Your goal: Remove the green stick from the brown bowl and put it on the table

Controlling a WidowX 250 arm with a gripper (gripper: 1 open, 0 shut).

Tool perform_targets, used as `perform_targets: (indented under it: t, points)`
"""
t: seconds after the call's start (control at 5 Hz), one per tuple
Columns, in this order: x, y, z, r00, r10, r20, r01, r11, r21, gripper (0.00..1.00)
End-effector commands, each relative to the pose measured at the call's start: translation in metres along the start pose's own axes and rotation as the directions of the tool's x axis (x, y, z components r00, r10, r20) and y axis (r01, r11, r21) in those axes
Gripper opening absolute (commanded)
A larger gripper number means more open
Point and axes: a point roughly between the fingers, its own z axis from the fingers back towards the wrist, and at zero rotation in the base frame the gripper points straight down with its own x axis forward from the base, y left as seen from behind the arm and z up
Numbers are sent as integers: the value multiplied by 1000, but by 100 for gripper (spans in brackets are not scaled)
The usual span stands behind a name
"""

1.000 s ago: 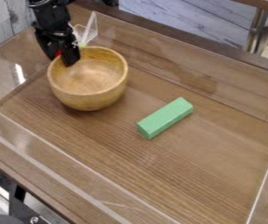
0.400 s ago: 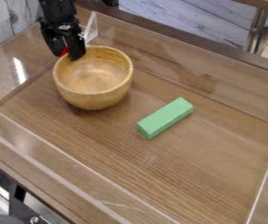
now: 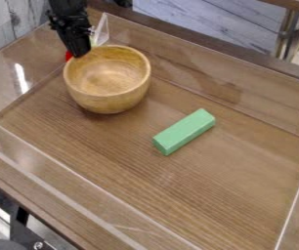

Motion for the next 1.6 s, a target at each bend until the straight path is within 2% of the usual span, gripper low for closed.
perform_targets:
  t: [0.0, 0.2, 0.4, 0.6, 0.8, 1.4]
  points:
    - [-3, -4, 44, 996, -48, 73, 44, 997, 63, 0]
    - [-5, -21, 70, 989, -117, 85, 112, 991, 67, 0]
    - [-6, -55, 80, 973, -221, 71, 218, 975, 51, 0]
    - [-11, -77, 67, 965, -252, 67, 251, 968, 28, 0]
    - [-16, -99, 58, 960, -270, 67, 269, 963, 21, 0]
    - [-11, -128, 64, 935, -342, 91, 341, 940, 23, 0]
